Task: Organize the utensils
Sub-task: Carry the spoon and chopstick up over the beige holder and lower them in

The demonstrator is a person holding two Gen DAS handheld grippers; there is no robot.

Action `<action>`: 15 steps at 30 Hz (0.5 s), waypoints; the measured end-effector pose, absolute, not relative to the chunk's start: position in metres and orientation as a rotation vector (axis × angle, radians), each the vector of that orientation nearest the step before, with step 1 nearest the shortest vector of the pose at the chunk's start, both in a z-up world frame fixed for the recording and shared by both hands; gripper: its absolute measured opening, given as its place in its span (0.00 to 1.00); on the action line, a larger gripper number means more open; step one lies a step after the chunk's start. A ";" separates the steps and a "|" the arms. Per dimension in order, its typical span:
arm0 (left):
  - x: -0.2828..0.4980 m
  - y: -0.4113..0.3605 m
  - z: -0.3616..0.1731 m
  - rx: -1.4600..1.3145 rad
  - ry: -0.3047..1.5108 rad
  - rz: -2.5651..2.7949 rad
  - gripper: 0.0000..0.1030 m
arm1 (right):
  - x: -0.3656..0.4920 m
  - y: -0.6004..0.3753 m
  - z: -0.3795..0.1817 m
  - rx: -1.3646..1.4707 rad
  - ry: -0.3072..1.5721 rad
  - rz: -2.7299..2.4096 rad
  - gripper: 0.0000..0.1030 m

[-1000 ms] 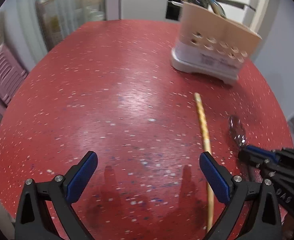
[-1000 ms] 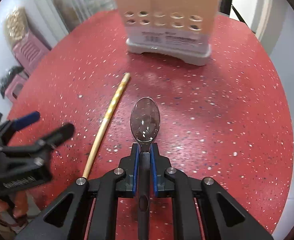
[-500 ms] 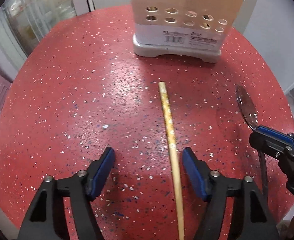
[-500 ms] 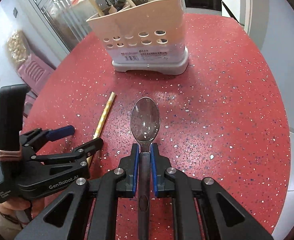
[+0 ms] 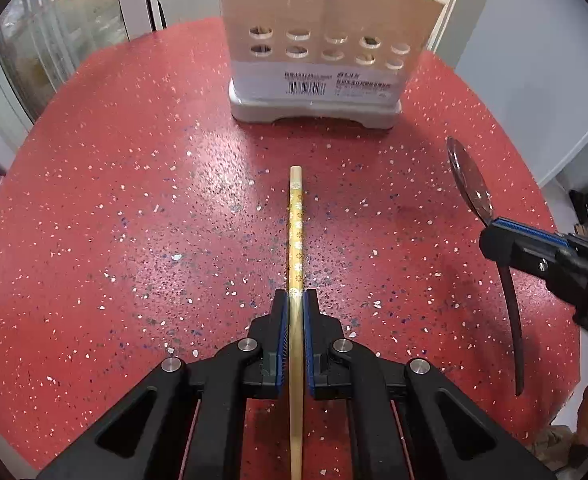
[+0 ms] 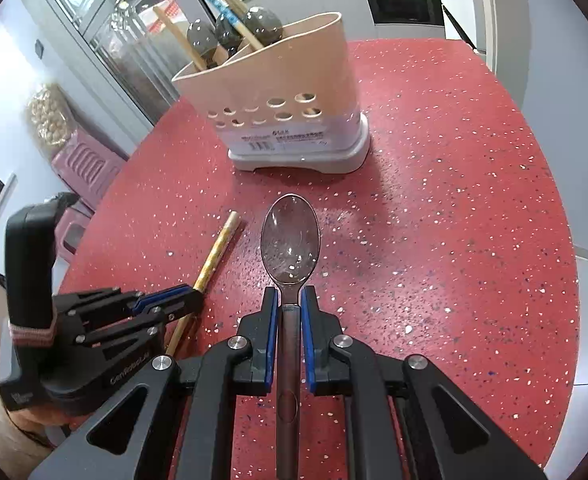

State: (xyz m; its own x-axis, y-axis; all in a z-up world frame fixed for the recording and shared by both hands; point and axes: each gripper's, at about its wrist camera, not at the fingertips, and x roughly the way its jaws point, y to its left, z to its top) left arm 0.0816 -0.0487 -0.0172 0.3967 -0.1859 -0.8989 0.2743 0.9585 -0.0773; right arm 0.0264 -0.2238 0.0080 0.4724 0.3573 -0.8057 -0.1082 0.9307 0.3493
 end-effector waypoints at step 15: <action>0.068 -0.032 0.041 0.004 0.935 -0.304 0.32 | 0.033 -0.233 0.040 0.284 0.946 0.329 0.12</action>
State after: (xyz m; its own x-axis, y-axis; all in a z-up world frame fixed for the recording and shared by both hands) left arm 0.0676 -0.0321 0.0408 0.5544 -0.2562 -0.7919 0.2593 0.9573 -0.1282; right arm 0.0329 -0.2334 0.0402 0.5421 0.3952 -0.7416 -0.1497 0.9138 0.3776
